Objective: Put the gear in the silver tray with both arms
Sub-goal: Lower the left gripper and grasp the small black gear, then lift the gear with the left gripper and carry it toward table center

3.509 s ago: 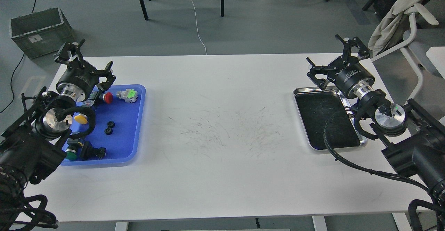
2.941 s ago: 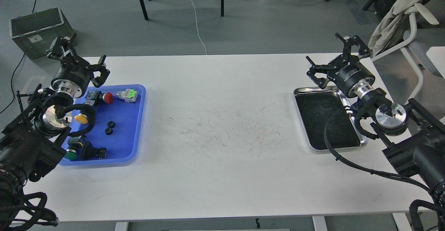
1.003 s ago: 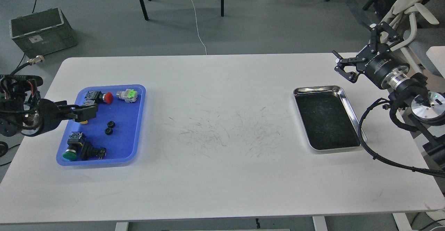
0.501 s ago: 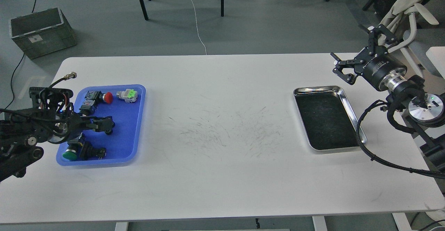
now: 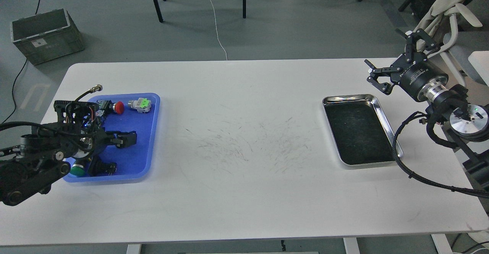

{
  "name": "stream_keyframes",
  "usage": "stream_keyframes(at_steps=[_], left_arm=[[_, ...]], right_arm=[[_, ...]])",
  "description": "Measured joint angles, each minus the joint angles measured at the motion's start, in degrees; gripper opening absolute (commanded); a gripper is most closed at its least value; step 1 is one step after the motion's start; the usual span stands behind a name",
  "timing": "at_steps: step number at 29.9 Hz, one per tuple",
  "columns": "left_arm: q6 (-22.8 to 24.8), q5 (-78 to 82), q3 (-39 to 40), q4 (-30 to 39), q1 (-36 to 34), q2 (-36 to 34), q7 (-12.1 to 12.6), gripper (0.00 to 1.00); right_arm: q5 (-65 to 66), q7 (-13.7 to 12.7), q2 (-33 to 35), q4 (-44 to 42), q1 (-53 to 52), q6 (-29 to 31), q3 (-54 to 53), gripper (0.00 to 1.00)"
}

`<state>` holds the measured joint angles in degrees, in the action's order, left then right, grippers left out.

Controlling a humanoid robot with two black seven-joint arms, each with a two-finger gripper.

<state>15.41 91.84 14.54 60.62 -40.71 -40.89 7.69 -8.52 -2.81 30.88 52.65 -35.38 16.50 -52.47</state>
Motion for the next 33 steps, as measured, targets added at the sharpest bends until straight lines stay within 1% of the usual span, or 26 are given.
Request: stream_keyframes(at_steps=[5, 7, 10, 13, 15, 17, 20, 23, 24, 25, 26, 28, 33], left_arm=[[0.02, 0.01, -0.37, -1.54, -0.07, 0.66, -0.38, 0.86], [0.05, 0.01, -0.58, -1.69, -0.08, 0.77, -0.60, 0.80], [0.05, 0.01, -0.81, -1.91, -0.08, 0.80, -0.85, 0.74], [0.05, 0.01, -1.16, -2.07, -0.08, 0.83, -0.99, 0.64], [0.02, 0.01, -1.33, -2.26, -0.08, 0.97, -1.08, 0.54], [-0.02, 0.03, -1.45, -2.54, -0.10, 1.26, -1.09, 0.47], [-0.02, 0.61, -1.49, -2.94, -0.12, 1.60, -1.13, 0.43], [-0.07, 1.89, -1.49, -3.30, -0.15, 1.69, -1.15, 0.35], [-0.06, 2.12, -1.47, -3.39, -0.15, 1.70, -1.17, 0.22], [-0.06, 2.24, -1.47, -3.46, -0.15, 1.69, -1.18, 0.16], [-0.05, 2.31, -1.46, -3.54, -0.13, 1.69, -1.18, 0.13], [0.01, 2.34, -1.44, -3.58, -0.08, 1.69, -1.20, 0.09], [0.21, 2.33, -1.44, -3.58, -0.11, 1.45, -1.27, 0.08]], right_arm=[[0.00, 0.00, 0.12, 0.03, 0.05, -0.03, -0.08, 0.99], [0.00, 0.00, 0.13, 0.08, 0.05, -0.04, -0.09, 0.99], [0.00, 0.00, 0.14, 0.10, 0.05, -0.05, -0.10, 0.99], [0.00, 0.00, 0.15, 0.16, 0.05, -0.05, -0.10, 0.99], [0.00, 0.00, 0.14, 0.16, 0.05, -0.04, -0.10, 0.99], [0.00, 0.00, 0.15, 0.16, 0.05, -0.02, -0.10, 0.99], [0.00, 0.00, 0.15, 0.17, 0.05, -0.02, -0.10, 0.99], [0.00, 0.00, 0.23, 0.17, 0.05, 0.00, -0.10, 0.99], [0.00, 0.00, 0.23, 0.17, 0.05, 0.00, -0.10, 0.99], [0.00, 0.00, 0.23, 0.17, 0.05, 0.01, -0.10, 0.99], [0.00, 0.00, 0.23, 0.19, 0.05, 0.01, -0.10, 0.99], [0.00, 0.00, 0.23, 0.21, 0.05, 0.01, -0.10, 0.99], [0.00, 0.00, 0.23, 0.12, 0.05, 0.01, -0.09, 0.99]])
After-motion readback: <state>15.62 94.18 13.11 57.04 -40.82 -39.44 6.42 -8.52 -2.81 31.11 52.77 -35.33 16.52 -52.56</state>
